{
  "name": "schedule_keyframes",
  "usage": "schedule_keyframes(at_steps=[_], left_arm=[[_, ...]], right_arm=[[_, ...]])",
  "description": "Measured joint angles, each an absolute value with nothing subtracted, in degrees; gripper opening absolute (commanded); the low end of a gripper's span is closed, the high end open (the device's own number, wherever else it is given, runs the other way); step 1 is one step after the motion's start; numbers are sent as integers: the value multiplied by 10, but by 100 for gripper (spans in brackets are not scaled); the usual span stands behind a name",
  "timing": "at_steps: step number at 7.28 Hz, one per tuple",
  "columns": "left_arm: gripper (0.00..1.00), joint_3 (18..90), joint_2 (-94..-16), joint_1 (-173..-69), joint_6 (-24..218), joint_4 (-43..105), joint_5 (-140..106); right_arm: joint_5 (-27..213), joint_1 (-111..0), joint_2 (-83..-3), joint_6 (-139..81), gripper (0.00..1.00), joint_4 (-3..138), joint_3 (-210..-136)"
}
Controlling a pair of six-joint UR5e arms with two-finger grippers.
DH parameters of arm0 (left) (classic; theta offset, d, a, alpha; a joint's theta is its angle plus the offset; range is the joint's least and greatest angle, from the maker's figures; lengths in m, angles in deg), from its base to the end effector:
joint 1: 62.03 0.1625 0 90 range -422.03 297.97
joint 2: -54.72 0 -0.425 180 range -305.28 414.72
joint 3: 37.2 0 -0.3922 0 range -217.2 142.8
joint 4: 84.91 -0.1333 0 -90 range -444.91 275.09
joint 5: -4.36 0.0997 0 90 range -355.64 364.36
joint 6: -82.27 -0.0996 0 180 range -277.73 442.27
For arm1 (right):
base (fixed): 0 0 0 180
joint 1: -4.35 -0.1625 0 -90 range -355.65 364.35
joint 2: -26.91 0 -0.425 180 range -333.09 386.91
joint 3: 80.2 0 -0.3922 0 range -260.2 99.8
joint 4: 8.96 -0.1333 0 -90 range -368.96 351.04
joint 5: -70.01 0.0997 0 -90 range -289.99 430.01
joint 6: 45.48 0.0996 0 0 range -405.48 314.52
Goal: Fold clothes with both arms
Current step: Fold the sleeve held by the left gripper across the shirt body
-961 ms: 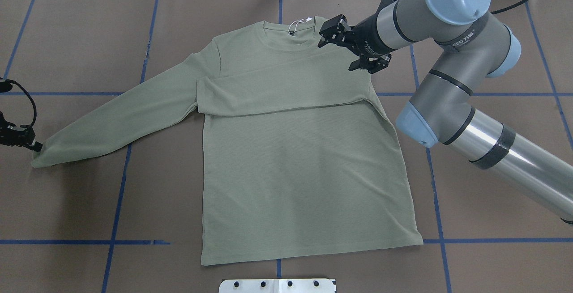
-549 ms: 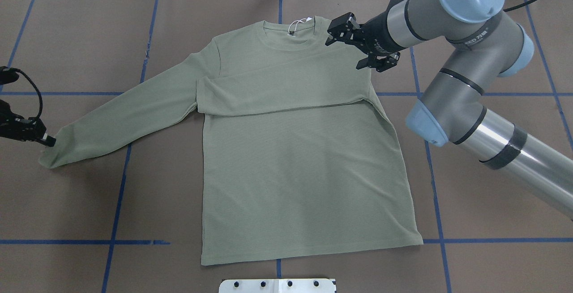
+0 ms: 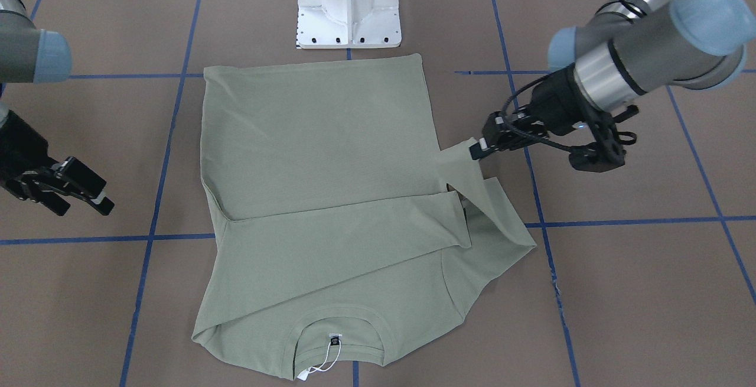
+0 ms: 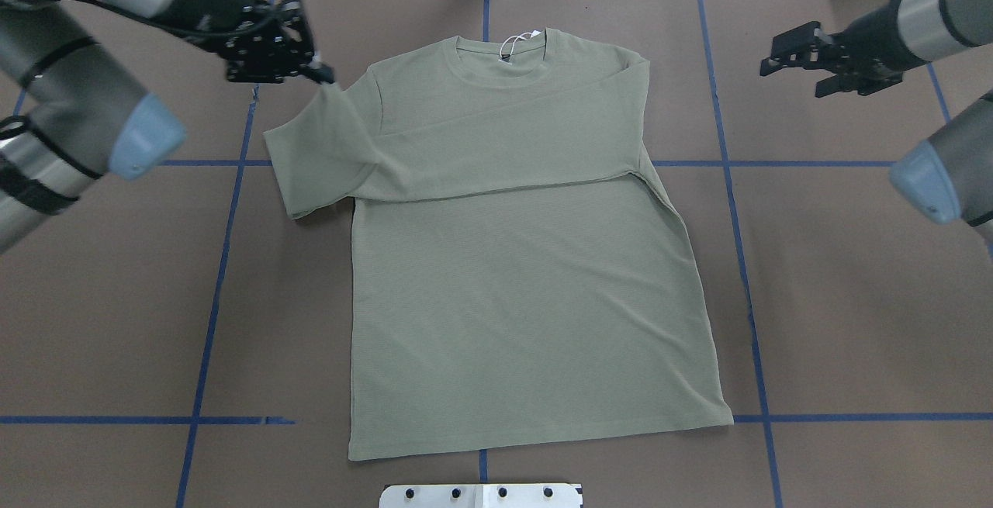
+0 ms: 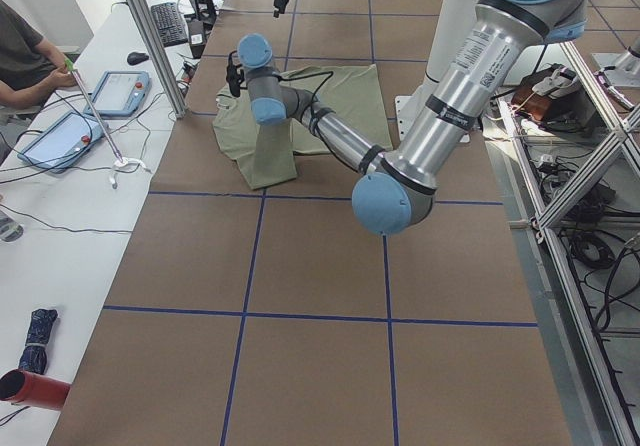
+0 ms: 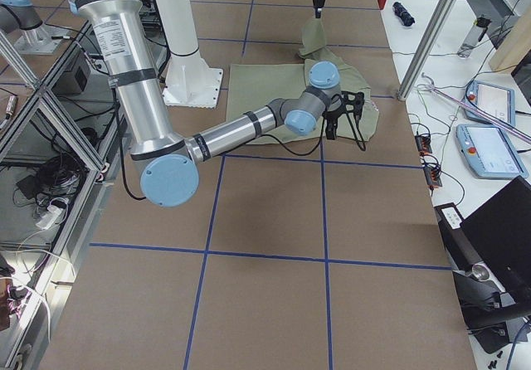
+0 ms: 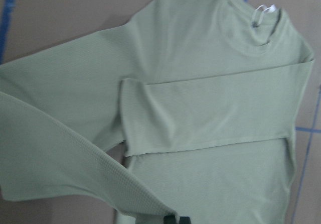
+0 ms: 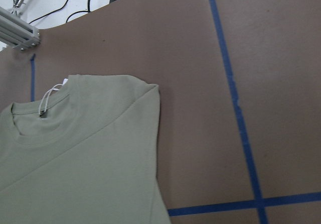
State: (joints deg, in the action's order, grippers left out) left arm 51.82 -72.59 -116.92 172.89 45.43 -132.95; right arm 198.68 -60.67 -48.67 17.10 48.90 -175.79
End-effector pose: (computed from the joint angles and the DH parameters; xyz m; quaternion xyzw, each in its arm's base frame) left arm 0.3317 -0.5763 0.1867 -0.0210 0.6492 -0.1144 0.7517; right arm -0.1877 -0.5711 0.4089 0.0937 -0.5017 0.1354 0.8492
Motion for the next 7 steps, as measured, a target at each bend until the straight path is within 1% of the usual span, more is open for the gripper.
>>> schedule_keyframes(at_steps=[1,2,3,4,5,6,7], left_arm=[[0,470,-801,-1116,1768,460,-1233],[0,401,-876,-1060,1793,478,-1137],[0,306,-950,-1006,1816,518,-1046],[57,212,-1013,-965,1833,562,-974],[80,145,-1049,-939,1840,594,-932],[92,111,-1064,-927,1842,612,-912],[92,98,-1069,-922,1843,619,-902]], right_arm=[[2005,-634,-503,136,100,489,-1752],[2018,-656,-514,104,100,489,-1746],[2030,-672,-521,81,100,489,-1741],[2038,-681,-524,71,100,489,-1739],[2043,-685,-527,67,100,488,-1738],[2044,-686,-532,65,100,487,-1738],[2044,-686,-534,65,100,486,-1738]])
